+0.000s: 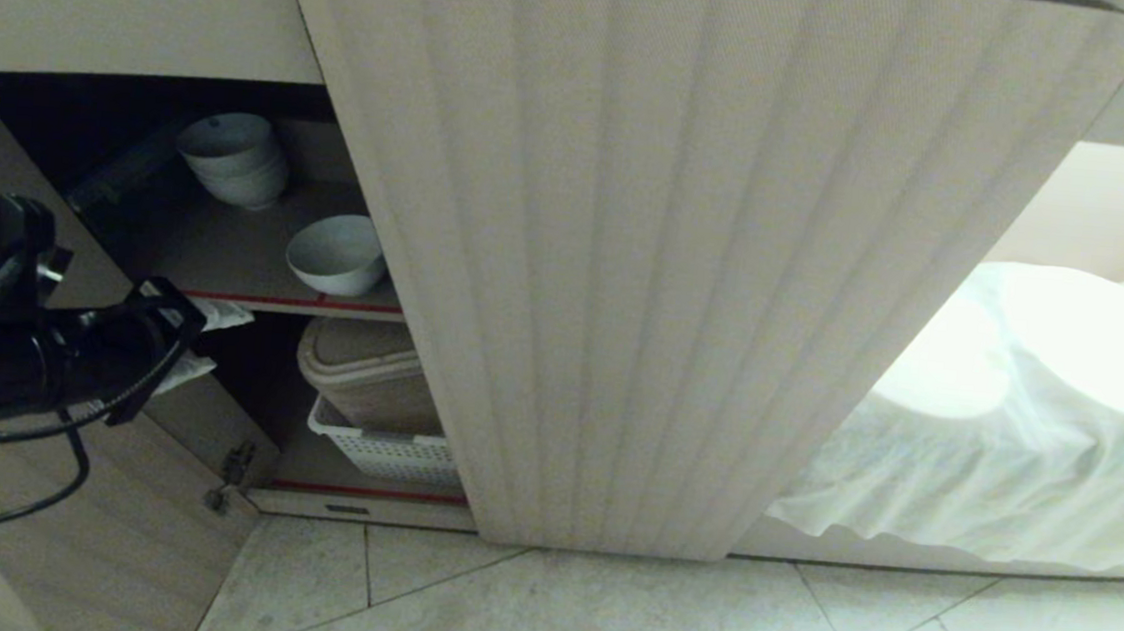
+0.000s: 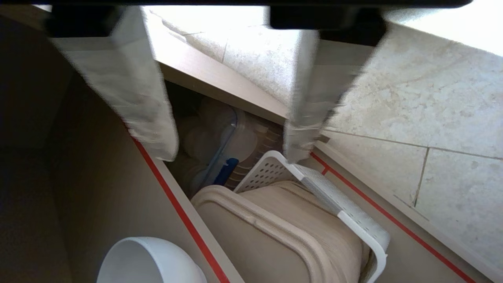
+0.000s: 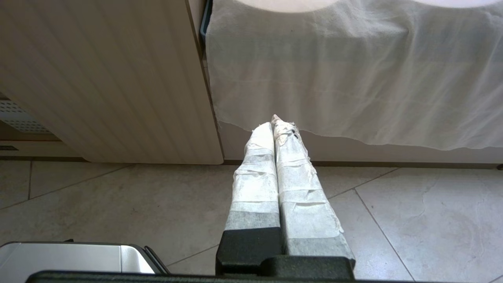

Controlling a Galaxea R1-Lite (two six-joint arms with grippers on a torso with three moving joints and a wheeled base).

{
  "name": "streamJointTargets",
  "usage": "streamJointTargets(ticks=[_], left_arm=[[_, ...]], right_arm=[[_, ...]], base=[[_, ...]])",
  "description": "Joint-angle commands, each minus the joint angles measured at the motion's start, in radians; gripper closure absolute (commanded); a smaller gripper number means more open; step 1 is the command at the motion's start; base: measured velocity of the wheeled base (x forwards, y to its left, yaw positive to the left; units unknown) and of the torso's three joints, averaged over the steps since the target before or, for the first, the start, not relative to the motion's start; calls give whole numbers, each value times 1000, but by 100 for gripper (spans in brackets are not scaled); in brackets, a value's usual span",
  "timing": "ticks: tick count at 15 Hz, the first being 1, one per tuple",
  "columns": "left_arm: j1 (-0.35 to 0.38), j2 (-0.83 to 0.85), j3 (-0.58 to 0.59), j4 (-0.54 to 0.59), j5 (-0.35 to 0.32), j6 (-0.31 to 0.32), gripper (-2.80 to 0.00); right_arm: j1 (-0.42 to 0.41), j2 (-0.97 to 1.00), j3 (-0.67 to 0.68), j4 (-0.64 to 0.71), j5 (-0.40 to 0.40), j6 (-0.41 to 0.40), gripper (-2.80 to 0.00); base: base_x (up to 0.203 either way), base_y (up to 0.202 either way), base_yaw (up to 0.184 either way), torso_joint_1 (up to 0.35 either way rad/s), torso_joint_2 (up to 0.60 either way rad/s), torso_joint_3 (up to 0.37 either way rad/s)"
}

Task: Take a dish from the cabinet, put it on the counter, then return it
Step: Take the bowl from the cabinet

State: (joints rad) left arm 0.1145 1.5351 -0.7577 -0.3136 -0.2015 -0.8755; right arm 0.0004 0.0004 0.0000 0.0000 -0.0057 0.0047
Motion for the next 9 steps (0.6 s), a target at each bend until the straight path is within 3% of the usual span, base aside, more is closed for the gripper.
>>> streamJointTargets(ticks=[1,9], left_arm=[[1,-6,0,-2,-3,-1,-280],[2,39,-27,-1,-18,30,-280]], right_arm=[[0,0,0,-1,0,0,0],[1,0,0,0,0,0,0]], base=[[0,0,0,0,0,0],[0,0,0,0,0,0]])
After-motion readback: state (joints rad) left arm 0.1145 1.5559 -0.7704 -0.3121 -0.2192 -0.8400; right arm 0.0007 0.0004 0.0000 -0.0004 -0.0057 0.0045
